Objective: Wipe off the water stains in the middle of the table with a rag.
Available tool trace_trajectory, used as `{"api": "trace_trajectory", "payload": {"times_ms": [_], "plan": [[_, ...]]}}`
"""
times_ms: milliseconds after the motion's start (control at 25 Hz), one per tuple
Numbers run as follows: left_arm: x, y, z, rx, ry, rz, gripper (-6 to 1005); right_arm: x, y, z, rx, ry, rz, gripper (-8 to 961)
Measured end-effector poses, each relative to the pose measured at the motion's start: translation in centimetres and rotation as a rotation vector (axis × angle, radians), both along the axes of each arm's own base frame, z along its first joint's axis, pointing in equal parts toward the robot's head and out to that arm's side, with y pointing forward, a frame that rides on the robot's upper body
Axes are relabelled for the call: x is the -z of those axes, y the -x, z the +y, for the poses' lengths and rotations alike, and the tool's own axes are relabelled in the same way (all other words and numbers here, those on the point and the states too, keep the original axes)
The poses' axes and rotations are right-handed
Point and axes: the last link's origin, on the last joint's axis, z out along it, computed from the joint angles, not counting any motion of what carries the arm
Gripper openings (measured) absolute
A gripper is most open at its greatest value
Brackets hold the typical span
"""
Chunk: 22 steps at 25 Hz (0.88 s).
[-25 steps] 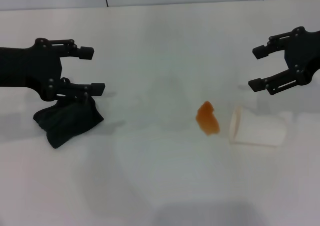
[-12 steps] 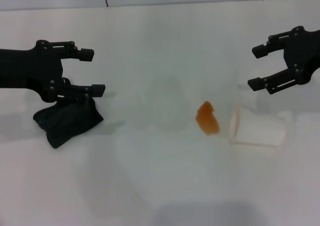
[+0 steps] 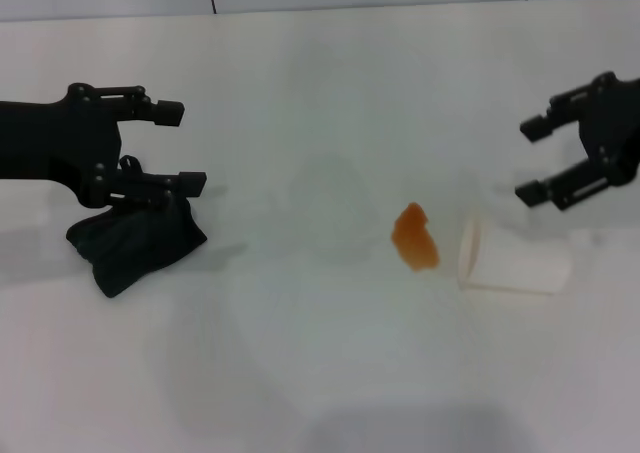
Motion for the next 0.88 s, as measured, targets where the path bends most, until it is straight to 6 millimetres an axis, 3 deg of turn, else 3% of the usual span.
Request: {"api": "trace_trajectory", "payload": {"times_ms": [320, 880], "plan": [[0.0, 0.2, 0.0, -0.001, 0.001, 0.019, 878, 0.1, 1.1, 0.3, 0.03, 0.071, -0.192, 827], [0.3, 0.3, 0.3, -0.006, 0.0, 0.043, 878, 4.2, 3.1, 1.1, 0.032, 0.102, -0.41, 827]]}}
